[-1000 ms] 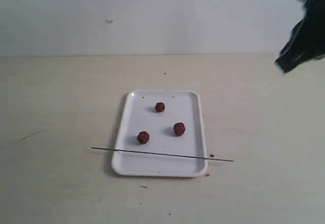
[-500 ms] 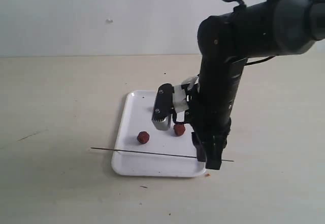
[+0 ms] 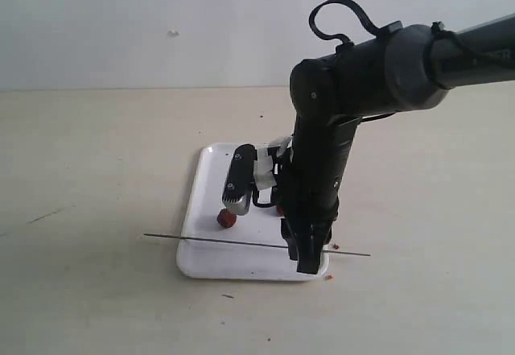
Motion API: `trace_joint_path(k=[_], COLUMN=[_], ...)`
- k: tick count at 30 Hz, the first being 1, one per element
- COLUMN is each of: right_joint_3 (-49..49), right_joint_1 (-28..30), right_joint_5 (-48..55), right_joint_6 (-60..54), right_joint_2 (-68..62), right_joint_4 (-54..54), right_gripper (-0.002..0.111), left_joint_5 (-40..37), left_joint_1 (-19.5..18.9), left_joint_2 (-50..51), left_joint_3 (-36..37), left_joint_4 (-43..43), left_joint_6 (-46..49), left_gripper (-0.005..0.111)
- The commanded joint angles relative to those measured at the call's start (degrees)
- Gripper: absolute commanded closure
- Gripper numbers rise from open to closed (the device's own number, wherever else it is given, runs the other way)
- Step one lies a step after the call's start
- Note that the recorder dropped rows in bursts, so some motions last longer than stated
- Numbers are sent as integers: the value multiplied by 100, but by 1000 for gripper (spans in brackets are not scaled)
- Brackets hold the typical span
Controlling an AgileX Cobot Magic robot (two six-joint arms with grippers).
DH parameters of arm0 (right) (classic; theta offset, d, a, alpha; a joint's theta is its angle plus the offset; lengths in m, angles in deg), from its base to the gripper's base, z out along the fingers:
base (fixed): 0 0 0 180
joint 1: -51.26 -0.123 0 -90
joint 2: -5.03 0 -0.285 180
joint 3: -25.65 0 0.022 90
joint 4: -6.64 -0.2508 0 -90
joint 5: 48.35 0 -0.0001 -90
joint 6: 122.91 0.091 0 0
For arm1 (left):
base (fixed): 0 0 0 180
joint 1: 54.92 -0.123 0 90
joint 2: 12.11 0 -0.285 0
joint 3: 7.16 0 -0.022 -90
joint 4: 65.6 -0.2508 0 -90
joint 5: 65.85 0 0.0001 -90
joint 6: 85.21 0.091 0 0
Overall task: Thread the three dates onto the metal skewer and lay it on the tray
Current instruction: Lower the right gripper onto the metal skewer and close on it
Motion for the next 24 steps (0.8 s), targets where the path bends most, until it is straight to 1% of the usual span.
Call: trace_joint_path(k=[1, 9, 14, 17, 20, 24], right_joint_3=[-37, -37, -37, -37, -37, -37], right_joint_1=[-14, -14, -14, -14, -14, -14], right_joint_5=[-216, -295, -634, -659, -615, -578], right_joint_6=[4, 155, 254, 254, 254, 254], right_joint_2=[-105, -260, -415, -415, -415, -415], right_joint_4=[-42, -42, -31, -31, -42, -42], right_gripper=[73, 73, 73, 73, 78, 91], left_joint_5=[51, 51, 51, 51, 51, 51], left_joint_1=[-12, -12, -12, -12, -12, -12], left_joint_2=[-38, -38, -38, -38, -38, -38], left_joint_3=[-5, -5, -5, -5, -5, -5], left_joint_4=[0, 0, 0, 0, 0, 0], left_joint_6=[-26, -26, -26, -26, -26, -26], left_gripper=[107, 107, 107, 107, 107, 107])
